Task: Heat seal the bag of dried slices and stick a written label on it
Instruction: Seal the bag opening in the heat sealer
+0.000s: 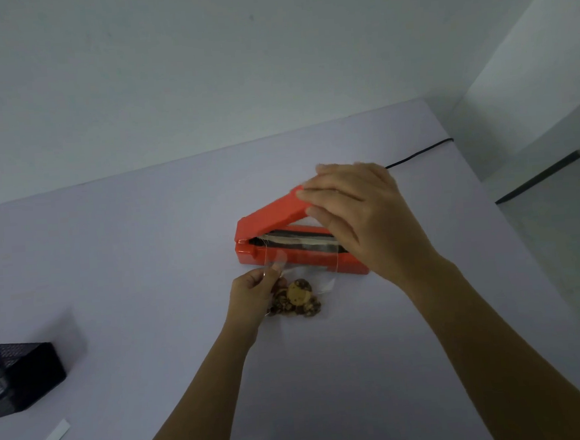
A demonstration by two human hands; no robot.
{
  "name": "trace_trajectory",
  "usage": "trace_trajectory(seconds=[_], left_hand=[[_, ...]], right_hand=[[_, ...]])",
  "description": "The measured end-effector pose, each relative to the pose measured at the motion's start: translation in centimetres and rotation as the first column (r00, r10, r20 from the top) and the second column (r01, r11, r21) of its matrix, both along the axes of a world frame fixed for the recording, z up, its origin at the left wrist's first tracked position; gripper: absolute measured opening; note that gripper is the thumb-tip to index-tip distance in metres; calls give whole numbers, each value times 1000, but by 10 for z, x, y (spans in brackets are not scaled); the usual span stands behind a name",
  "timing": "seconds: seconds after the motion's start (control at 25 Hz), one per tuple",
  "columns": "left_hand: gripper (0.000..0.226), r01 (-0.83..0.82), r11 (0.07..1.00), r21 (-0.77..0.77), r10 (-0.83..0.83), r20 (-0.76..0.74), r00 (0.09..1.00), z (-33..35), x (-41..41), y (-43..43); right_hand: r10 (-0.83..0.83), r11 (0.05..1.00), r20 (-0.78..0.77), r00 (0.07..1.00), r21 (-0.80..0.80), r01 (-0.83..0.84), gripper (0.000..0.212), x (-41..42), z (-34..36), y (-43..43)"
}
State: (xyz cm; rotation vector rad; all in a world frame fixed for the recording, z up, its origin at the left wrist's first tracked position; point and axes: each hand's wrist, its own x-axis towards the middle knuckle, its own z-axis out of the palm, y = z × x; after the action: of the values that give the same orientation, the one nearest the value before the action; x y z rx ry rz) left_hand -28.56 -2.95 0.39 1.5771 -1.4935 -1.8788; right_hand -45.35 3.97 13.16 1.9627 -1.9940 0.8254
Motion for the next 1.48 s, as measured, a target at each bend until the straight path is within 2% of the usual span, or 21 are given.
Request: trace_trajectory(seconds=[0.28,0.68,1.48], left_hand=[[33,2,1000,9,-2,10,1000,-4,1,-1],[37,11,1000,0,-11,-2,1000,-6,3,-3],[34,7,1000,3,-7,1,1000,-6,5,-6]], right_hand=[[-258,941,42,965,239,241,34,-14,-58,34],[-388,822,49,920,469,322,60,-14,-92,30],[-406,755,0,914,564,335,64,-16,-117,34]])
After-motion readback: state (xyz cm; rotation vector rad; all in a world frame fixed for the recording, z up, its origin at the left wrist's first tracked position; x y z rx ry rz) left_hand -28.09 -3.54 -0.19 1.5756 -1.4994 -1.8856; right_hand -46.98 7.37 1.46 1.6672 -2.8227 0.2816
